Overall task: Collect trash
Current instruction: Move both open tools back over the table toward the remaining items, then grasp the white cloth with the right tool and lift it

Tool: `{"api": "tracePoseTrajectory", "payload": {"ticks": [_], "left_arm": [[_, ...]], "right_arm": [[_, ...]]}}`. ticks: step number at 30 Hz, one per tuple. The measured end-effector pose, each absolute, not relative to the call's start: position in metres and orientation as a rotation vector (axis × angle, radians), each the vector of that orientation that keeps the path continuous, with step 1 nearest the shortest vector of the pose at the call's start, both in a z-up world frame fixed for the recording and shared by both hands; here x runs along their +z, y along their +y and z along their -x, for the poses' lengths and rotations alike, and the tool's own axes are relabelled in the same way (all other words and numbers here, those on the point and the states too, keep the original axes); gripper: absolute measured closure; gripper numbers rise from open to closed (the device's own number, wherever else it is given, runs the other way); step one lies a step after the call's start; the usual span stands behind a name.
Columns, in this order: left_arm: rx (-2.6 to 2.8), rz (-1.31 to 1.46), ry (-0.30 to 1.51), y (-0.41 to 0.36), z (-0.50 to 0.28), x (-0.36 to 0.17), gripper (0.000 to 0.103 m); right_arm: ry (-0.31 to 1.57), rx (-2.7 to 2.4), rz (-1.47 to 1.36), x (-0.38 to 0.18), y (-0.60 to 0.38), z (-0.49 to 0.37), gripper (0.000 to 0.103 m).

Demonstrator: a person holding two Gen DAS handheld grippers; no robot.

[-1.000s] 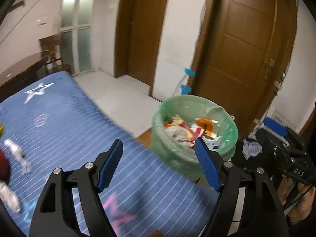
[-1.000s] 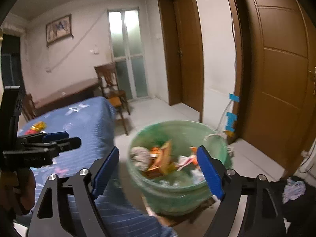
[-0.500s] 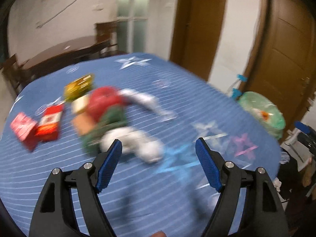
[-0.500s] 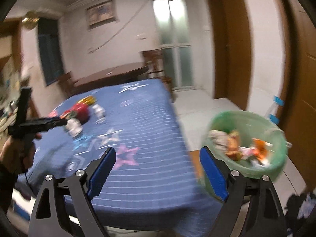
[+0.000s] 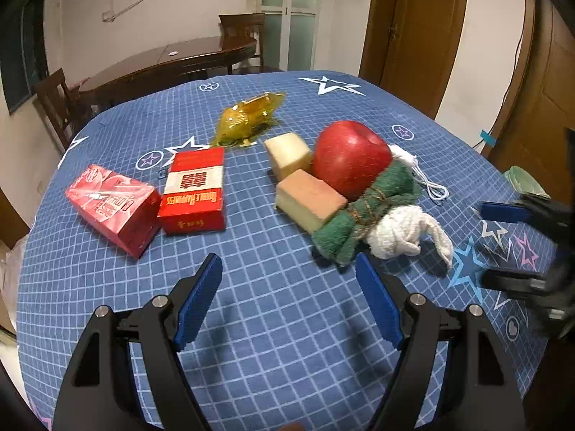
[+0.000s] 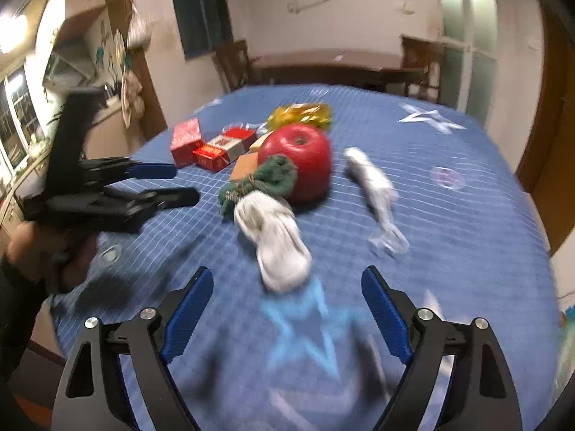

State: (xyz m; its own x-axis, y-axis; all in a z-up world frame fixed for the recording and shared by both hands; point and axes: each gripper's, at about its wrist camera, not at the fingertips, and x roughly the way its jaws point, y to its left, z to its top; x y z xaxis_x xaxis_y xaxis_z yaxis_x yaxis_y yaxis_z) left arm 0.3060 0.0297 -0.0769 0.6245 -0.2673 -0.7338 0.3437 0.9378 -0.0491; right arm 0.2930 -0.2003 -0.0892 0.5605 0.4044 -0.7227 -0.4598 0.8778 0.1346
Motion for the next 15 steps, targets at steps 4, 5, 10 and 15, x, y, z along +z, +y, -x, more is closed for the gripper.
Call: {"api": "tracePoseTrajectory", "payload": {"ticks": [4,5,10,15], "left_arm": [[-0.364,-0.102,0.818,0.035,-0.304,-0.079,0.030],[-0.370,-0.112,0.819,0.034,-0.305,-0.080,0.030],[-0.436,-0.163,0.799,0.018,-0.306,-0.082,0.030],[-0.537,-0.221,0.792,-0.008,-0.309,-0.084,0.030]], "right_arm": [[0.885,0.506,0.103,-0.104,-0.172,-0.326,0.036],[0.891,0.505,0.107,-0.106,-0.168,-0.330,0.041],[0.864,0.462,0.087,-0.106,-0.175,-0.319,0.078],[0.843,0.430,0.023,-0.105,-0.208,-0.269,0.078]]}}
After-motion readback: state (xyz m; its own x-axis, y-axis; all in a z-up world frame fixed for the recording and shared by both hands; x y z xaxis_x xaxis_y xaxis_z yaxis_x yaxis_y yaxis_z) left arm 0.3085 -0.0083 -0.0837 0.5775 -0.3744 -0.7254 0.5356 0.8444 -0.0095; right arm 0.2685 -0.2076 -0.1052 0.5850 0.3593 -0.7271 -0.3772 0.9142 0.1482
